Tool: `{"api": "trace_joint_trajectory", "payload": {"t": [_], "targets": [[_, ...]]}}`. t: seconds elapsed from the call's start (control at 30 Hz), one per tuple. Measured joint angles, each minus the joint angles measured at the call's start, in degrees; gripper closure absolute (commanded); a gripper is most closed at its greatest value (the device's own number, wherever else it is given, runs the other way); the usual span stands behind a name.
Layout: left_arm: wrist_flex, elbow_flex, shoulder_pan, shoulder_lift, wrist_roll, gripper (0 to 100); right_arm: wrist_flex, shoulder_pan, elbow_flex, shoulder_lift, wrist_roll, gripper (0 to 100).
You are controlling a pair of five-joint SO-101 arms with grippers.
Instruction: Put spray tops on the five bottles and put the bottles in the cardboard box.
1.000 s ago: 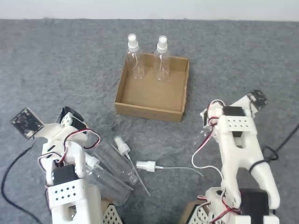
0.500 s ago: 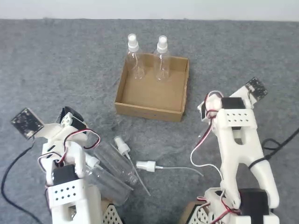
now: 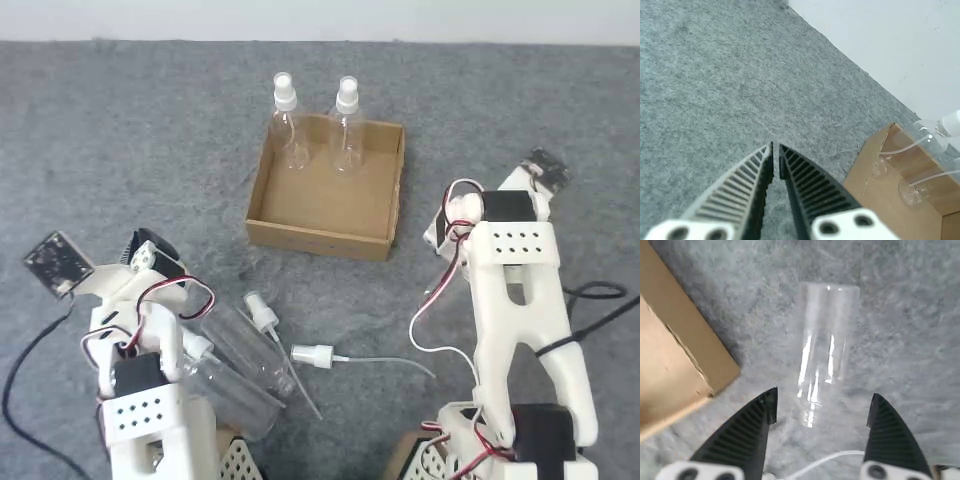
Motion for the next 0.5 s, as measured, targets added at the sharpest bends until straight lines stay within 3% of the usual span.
{"api": "trace_joint_trajectory", "payload": {"t": [0.5], "targets": [[0.0,0.0,0.0,0.0,0.0,99,6.7,0.0,0.0,0.0,43.2,76.4]]}}
